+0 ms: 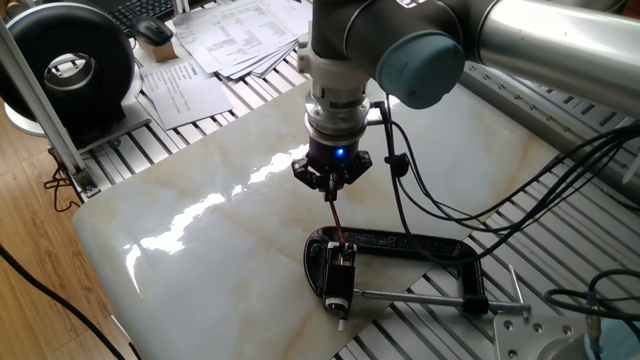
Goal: Insert the pencil into the pencil sharpener
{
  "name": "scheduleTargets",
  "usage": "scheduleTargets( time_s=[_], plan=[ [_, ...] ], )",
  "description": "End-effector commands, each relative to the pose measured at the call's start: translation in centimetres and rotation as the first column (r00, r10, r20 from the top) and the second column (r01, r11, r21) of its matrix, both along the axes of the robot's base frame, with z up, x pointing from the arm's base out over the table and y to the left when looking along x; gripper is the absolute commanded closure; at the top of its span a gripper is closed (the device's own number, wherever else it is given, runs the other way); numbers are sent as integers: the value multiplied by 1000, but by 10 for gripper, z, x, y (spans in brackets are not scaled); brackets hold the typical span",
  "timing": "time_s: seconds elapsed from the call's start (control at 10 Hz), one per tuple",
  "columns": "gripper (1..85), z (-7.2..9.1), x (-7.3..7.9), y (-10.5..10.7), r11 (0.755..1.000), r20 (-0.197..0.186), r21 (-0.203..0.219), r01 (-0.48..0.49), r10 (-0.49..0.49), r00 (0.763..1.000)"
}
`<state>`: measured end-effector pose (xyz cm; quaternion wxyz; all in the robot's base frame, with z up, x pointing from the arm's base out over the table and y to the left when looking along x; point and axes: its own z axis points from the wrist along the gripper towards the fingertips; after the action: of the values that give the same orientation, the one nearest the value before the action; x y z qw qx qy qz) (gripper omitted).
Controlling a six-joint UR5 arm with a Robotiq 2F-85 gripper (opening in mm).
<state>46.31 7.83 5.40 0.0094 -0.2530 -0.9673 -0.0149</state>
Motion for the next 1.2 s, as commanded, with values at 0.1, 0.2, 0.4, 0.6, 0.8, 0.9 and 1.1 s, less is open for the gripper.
scheduleTargets(
  time_s=[0.1,0.2,0.4,0.6,0.8,0.9,1.1],
  plan=[
    [843,0,4,1,1000,3,11,-11,11,1000],
    [843,1,5,1,1000,1,10,-14,14,1000],
    [843,1,4,0,1000,-2,7,-19,19,1000],
    [843,1,4,0,1000,-2,10,-19,19,1000],
    [843,1,5,0,1000,0,10,-23,23,1000],
    [843,3,6,-1,1000,0,8,-28,28,1000],
    [843,8,6,-7,999,-7,7,-42,42,999]
  ],
)
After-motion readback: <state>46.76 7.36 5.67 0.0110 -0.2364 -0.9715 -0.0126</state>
